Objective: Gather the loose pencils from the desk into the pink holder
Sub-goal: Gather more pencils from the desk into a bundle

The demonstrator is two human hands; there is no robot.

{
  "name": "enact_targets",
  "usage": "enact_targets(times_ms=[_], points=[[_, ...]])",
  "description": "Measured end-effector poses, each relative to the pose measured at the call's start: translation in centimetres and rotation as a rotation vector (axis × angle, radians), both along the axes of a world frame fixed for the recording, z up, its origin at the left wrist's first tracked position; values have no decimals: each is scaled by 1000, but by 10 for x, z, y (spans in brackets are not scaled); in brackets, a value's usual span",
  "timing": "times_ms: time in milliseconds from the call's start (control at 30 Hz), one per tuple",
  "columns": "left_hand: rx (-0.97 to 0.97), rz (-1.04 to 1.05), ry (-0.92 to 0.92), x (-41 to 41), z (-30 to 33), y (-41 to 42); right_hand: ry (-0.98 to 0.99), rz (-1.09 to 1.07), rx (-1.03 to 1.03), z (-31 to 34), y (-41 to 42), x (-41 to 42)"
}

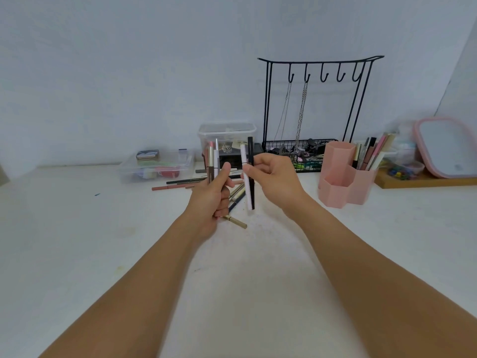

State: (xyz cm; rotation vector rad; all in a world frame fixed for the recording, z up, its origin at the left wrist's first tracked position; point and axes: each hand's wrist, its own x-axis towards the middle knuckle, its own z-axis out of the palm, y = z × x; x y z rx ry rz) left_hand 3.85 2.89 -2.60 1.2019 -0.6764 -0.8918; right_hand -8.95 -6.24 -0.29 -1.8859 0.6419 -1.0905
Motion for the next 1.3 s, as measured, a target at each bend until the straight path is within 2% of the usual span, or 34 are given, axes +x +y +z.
enact_targets(times_ms=[100, 233, 433, 567, 767, 833, 967, 1033, 1100, 1233, 1300], points=[[-36, -18, -15, -3, 1, 2, -113, 91, 246, 5, 4, -3], [-55, -104, -126, -5, -2, 3, -176, 146, 384, 10, 11, -6], [28, -56, -179, -12, -4, 1, -142, 163, 437, 8, 21, -1], [53, -98, -218, -12, -6, -1, -151, 150, 448, 9, 20, -3], [-30, -155, -198, -13, -6, -3, -170, 134, 466, 9, 16, -6], [-45, -119, -168, -13, -4, -3, -186, 133, 486, 10, 14, -7], [-39, 49, -154, -3, -2, -4, -338, 93, 564, 14, 6, -9], [-50, 116, -159, 4, -1, -5, -341, 91, 559, 18, 2, -11], [-68, 156, -126, 8, 1, -4, -238, 25, 489, 18, -3, -16], [-95, 173, -43, 8, 3, -1, 230, -257, -105, 6, -21, -24], [-88, 181, -45, 9, 2, -1, 472, -243, -241, 1, -28, -24]])
